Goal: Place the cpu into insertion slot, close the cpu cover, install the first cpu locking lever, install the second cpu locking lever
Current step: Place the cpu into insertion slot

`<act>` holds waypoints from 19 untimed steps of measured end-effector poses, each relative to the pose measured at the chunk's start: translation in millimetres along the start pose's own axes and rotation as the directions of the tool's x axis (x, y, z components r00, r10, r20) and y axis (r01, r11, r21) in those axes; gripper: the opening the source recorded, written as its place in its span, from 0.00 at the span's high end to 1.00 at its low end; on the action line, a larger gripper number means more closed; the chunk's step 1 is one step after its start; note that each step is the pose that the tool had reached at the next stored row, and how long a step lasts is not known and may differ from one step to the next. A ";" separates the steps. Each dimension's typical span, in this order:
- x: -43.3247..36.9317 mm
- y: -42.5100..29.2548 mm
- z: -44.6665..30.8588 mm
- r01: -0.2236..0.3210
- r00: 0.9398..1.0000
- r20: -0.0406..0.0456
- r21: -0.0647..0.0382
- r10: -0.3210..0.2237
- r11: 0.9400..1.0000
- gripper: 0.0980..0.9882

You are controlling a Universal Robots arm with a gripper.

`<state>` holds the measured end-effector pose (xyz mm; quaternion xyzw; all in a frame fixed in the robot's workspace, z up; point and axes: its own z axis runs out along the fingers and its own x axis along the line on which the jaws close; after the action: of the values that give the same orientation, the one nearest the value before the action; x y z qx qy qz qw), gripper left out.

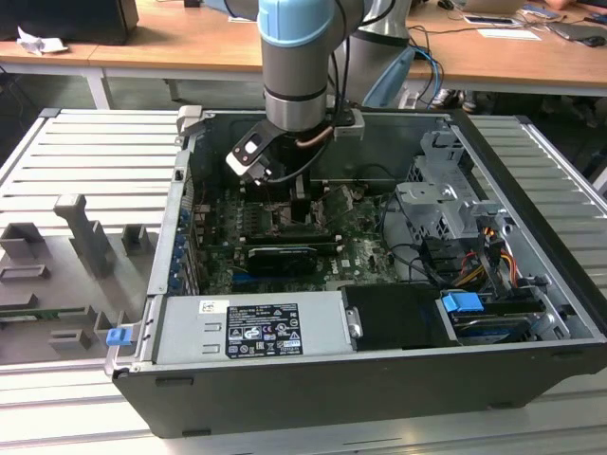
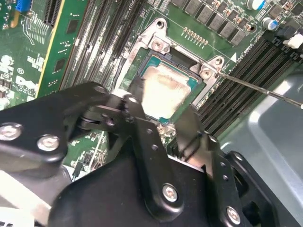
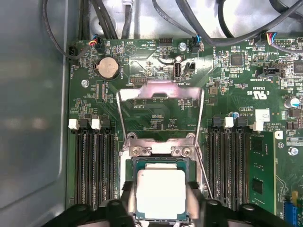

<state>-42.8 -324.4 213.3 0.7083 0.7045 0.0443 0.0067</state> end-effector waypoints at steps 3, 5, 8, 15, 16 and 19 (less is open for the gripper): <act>0.0 2.8 -0.9 -0.001 1.000 0.000 0.007 0.001 1.000 0.65; 0.0 5.1 -1.6 -0.001 1.000 0.000 0.015 0.001 1.000 0.71; 0.2 6.9 -4.3 -0.002 1.000 0.000 0.025 0.002 1.000 0.98; 0.3 7.1 -6.8 -0.002 1.000 0.000 0.025 0.002 1.000 0.99; 0.3 7.1 -7.1 -0.002 1.000 0.000 0.025 0.002 1.000 0.99; 0.4 7.2 -8.5 -0.002 1.000 0.000 0.025 0.002 1.000 0.99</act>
<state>-36.3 -324.6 222.3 0.7089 0.7044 0.0354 -0.0021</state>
